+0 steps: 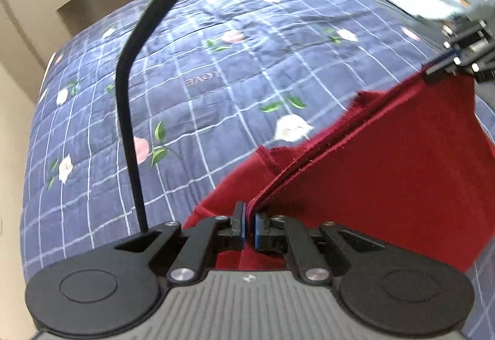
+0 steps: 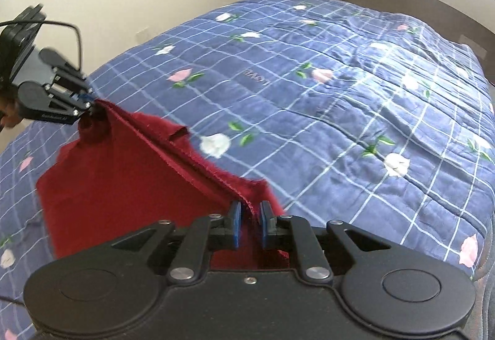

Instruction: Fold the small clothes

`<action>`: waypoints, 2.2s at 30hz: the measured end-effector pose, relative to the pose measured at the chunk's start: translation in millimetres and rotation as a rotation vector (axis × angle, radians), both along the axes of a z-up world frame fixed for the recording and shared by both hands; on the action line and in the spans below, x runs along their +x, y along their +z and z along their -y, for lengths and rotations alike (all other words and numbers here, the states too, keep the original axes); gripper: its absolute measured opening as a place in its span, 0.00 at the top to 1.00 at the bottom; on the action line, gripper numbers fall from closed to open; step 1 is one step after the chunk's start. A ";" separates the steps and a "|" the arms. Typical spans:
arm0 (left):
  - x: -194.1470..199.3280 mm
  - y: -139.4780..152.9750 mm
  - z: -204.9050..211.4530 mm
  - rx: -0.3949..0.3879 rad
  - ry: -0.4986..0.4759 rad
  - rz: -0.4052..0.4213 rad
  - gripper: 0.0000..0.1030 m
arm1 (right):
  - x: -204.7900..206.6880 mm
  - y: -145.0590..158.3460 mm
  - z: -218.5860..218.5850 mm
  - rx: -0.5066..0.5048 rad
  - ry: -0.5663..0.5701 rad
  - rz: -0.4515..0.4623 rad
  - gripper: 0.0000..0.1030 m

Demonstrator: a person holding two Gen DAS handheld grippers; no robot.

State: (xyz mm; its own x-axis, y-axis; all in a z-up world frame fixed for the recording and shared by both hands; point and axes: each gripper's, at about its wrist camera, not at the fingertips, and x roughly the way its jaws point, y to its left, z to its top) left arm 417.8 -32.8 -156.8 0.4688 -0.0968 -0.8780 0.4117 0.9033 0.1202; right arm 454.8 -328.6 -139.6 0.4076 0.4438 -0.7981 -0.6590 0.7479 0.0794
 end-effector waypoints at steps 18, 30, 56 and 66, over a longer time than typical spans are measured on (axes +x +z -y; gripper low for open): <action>23.4 -50.4 -6.9 0.089 0.381 -0.008 0.15 | -27.8 -42.6 44.9 0.130 -0.210 -0.006 0.32; 20.5 -39.8 -43.7 -0.110 0.691 -0.020 0.01 | -58.8 -63.6 47.9 0.091 -0.296 0.022 0.12; -10.5 -14.1 -23.7 -0.032 0.463 0.045 0.00 | -75.8 -57.9 45.8 -0.015 -0.472 0.296 0.03; -24.6 -70.2 -19.5 0.101 0.569 0.105 0.00 | -142.5 -62.7 20.4 -0.093 -0.465 0.278 0.01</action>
State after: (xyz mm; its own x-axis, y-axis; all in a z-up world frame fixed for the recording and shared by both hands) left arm 393.2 -13.2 -226.9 0.5078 0.2768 -0.8158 -0.1532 0.9609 0.2307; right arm 312.2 -349.0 -202.3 0.7453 0.0993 -0.6593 -0.2440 0.9609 -0.1310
